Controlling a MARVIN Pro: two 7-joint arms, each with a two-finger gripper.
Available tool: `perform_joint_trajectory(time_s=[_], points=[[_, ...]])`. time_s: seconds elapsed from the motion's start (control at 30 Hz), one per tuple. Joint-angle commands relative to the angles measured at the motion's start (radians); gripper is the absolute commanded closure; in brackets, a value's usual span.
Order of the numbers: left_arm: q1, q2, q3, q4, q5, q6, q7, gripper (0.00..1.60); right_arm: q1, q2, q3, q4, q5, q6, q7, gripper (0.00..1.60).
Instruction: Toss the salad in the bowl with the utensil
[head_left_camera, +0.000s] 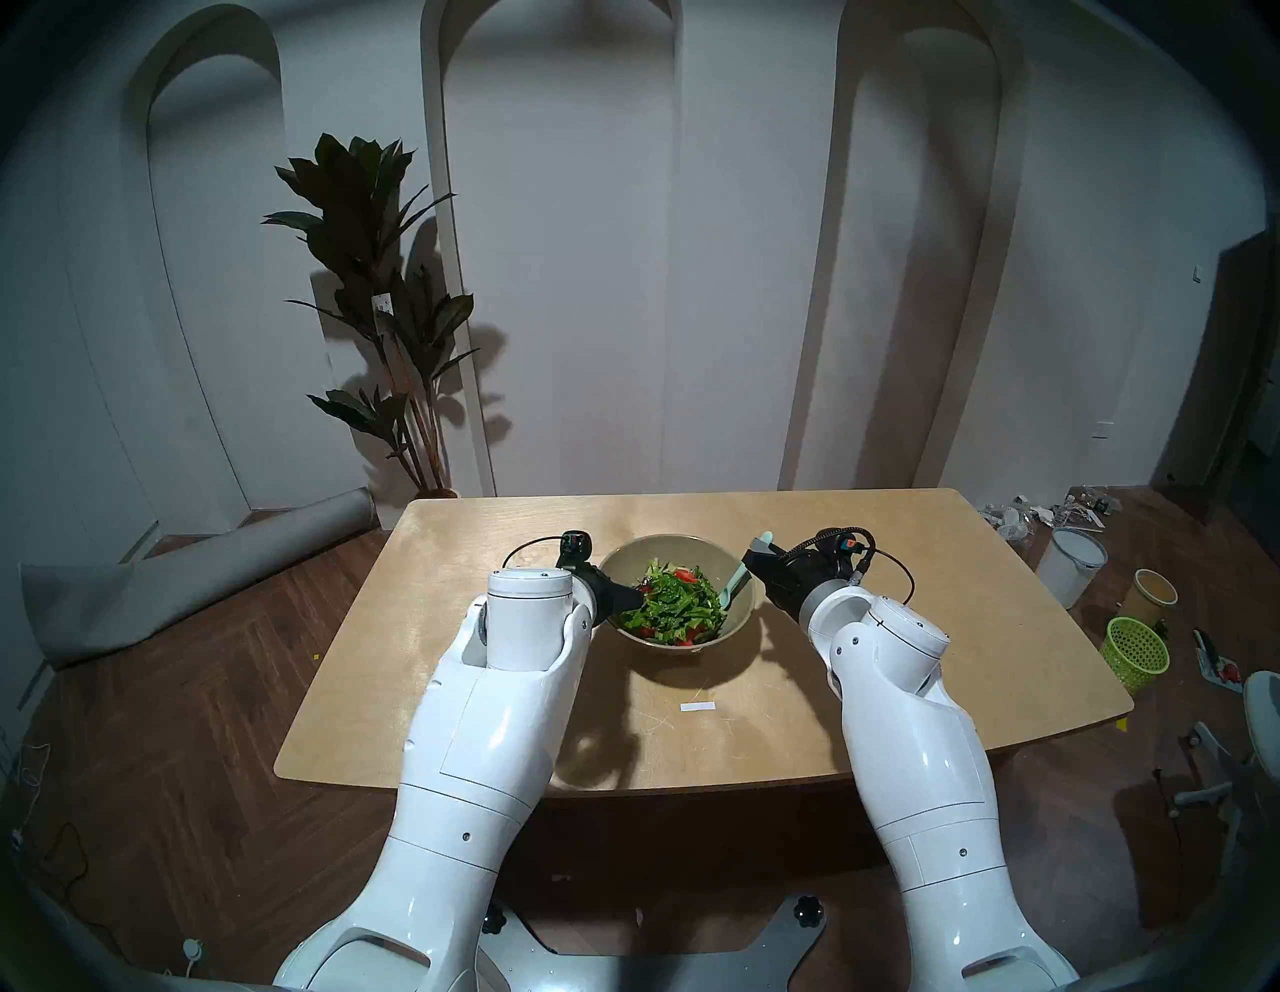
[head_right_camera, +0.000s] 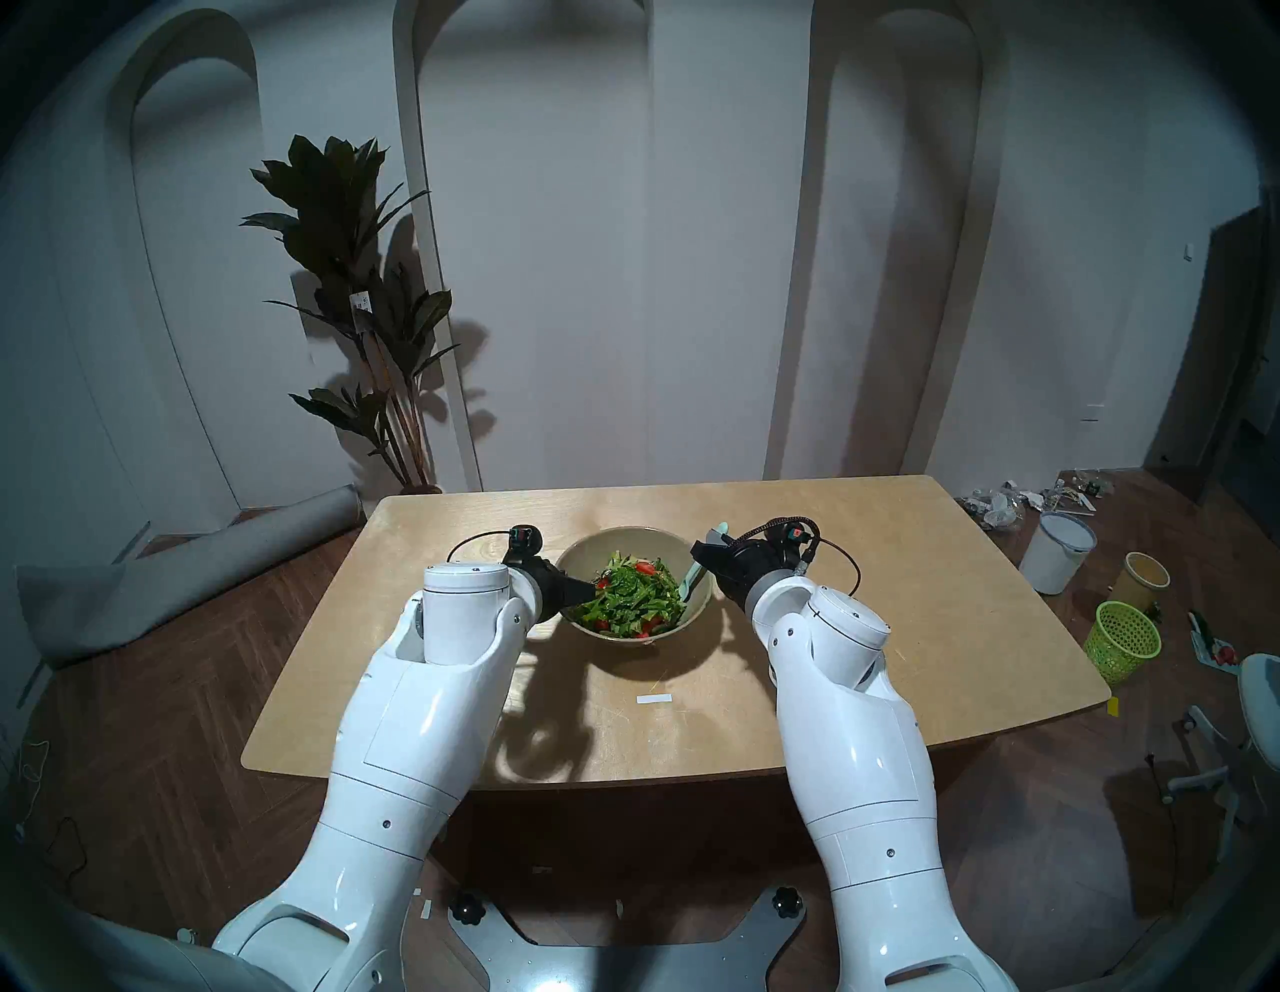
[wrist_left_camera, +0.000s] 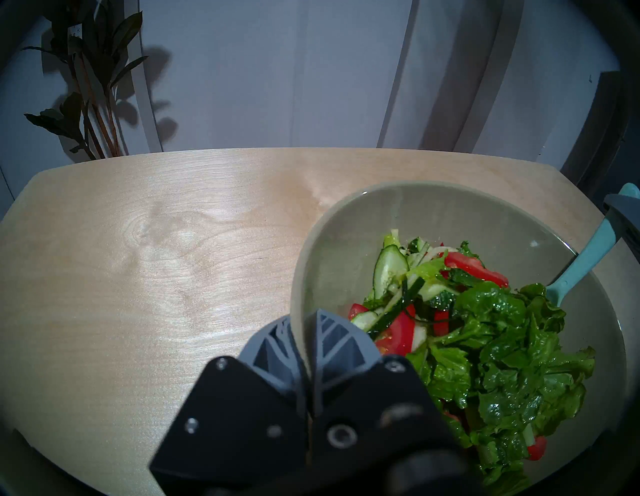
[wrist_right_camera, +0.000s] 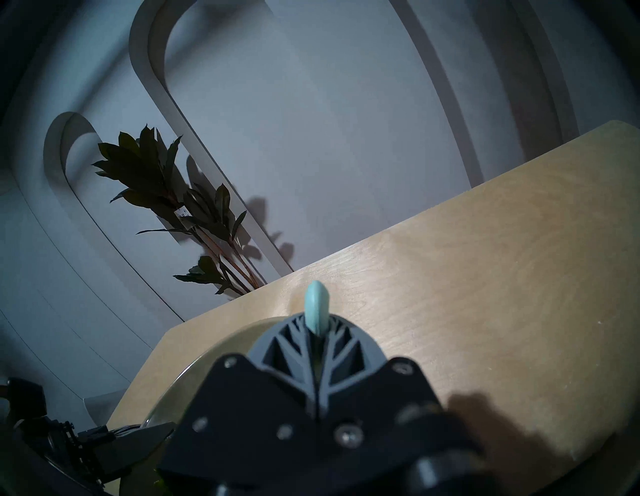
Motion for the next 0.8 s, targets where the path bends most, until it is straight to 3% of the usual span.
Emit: perform_joint_trajectory(time_s=[0.0, 0.47, 0.77], points=[[-0.012, -0.002, 0.003, -0.007, 0.000, 0.002, -0.002, 1.60, 0.012, 0.039, -0.029, -0.020, -0.032, -0.083, 0.070, 1.60], [-0.012, -0.002, 0.003, -0.007, 0.000, 0.002, -0.002, 1.60, 0.084, 0.063, -0.090, 0.060, -0.124, -0.137, 0.076, 1.60], [-0.012, -0.002, 0.003, -0.007, 0.000, 0.002, -0.002, 1.60, 0.117, 0.027, -0.106, 0.112, -0.086, -0.094, 0.100, 1.60]])
